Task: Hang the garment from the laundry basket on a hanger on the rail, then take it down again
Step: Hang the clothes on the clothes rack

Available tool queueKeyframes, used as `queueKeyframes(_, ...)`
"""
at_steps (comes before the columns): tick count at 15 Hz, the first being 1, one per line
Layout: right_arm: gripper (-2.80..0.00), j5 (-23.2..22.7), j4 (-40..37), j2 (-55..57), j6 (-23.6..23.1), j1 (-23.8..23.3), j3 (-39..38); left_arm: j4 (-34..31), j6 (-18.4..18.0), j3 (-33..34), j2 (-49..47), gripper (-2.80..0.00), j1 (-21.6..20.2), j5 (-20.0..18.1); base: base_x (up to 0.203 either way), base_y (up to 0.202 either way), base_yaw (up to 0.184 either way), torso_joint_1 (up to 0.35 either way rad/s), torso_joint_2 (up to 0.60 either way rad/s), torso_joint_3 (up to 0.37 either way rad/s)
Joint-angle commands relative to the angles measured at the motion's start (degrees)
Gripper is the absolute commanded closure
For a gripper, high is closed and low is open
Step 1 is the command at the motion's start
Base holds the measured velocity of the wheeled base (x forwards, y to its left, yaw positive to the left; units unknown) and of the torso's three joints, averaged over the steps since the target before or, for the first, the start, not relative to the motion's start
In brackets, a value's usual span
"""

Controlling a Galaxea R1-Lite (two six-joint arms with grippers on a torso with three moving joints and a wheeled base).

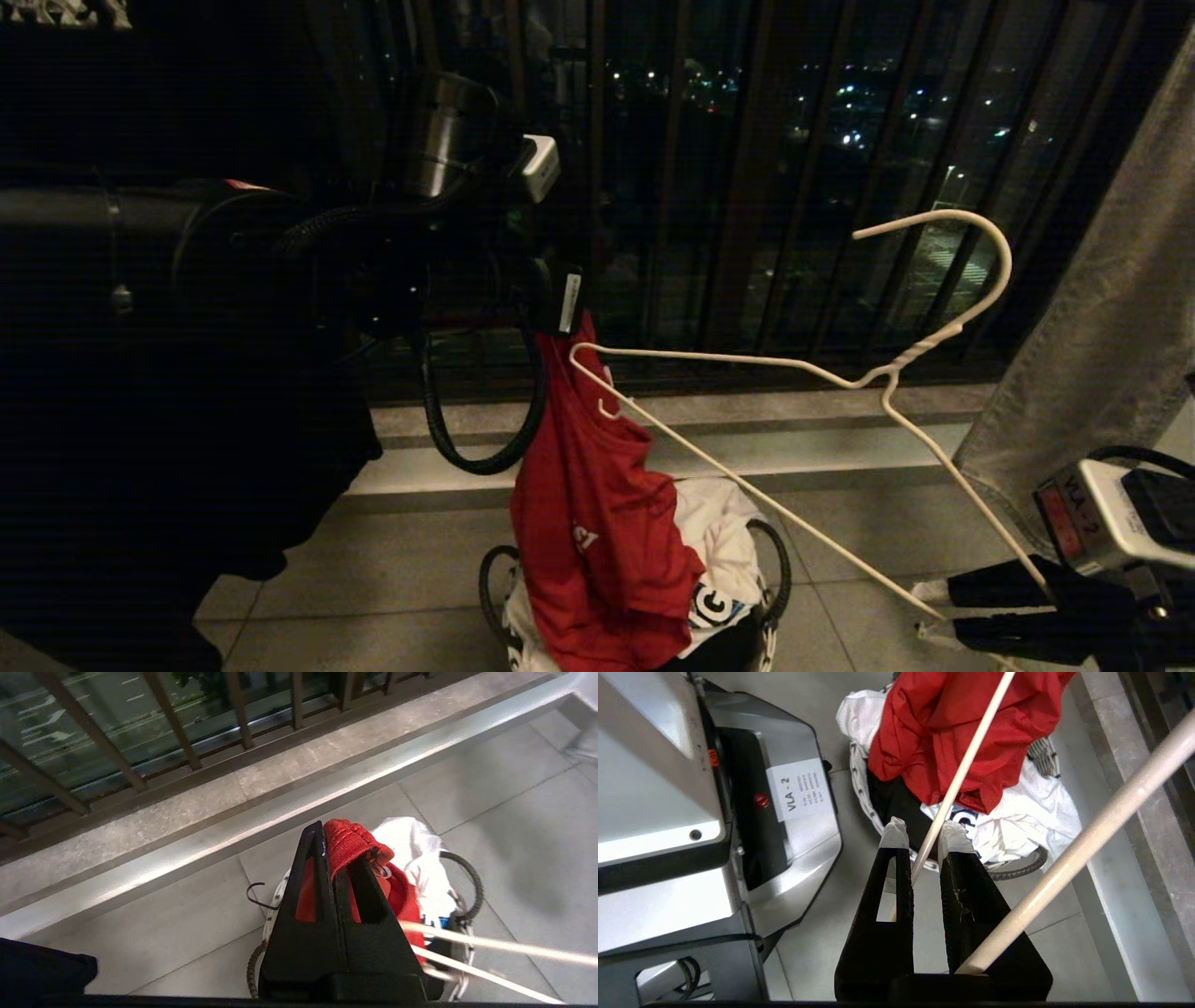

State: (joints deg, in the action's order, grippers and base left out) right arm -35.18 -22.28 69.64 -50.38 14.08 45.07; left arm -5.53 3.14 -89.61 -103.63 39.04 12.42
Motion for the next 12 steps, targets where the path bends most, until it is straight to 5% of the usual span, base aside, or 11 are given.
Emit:
queueKeyframes(1,0.00,-0.16,0.03,1.33,-0.24,-0.27,0.29,-0.10,0.03,0.18,0.79,0.00,0.86,0.06,0.000,0.000,0.000,0.000,0.00,0.000)
queueKeyframes(8,0.00,-0.22,2.59,2.78,-0.29,-1.69,-0.22,-3.84,-3.05,-0.35,2.74,0.00,4.47,-0.25,0.000,0.000,0.000,0.000,0.00,0.000)
queueKeyframes(12,0.00,-0.24,2.68,2.95,-0.33,-2.37,0.02,-5.90,-3.97,-2.98,5.51,0.00,4.47,-10.58,0.000,0.000,0.000,0.000,0.00,0.000)
